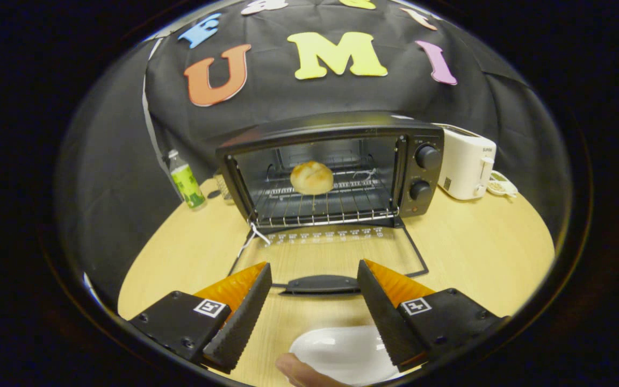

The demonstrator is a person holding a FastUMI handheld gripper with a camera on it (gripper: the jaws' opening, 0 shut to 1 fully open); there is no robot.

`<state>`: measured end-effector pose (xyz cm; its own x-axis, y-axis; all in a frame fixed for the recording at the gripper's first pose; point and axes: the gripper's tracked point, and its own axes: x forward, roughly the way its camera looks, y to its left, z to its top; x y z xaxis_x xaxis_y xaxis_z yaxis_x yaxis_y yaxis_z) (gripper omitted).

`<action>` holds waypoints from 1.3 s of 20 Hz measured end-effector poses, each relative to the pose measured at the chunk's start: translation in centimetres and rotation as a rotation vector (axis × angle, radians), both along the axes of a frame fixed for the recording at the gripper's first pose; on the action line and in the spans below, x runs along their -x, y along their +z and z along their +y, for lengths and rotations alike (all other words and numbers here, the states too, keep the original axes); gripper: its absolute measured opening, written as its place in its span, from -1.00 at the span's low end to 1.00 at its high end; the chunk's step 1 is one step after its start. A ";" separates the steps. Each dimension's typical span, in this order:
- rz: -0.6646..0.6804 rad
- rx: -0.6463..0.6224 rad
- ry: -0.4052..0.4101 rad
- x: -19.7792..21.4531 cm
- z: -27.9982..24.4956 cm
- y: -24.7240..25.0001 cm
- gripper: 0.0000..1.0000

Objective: Open the toaster oven, put the food inside, and close the toaster oven door.

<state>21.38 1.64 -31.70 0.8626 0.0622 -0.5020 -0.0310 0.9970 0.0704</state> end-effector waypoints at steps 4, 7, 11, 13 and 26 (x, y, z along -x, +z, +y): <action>0.101 0.047 0.026 0.6 0.1 -2.4 1.00; 0.141 0.043 0.015 0.3 0.2 -3.5 1.00; 0.153 0.085 -0.009 0.1 0.4 -3.8 1.00; 0.235 0.082 -0.014 1.4 0.7 -5.1 1.00; 0.108 0.105 -0.094 -0.6 -0.4 -1.1 1.00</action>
<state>21.98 1.20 -32.82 0.8028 -0.0738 -0.5917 0.0647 0.9972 -0.0367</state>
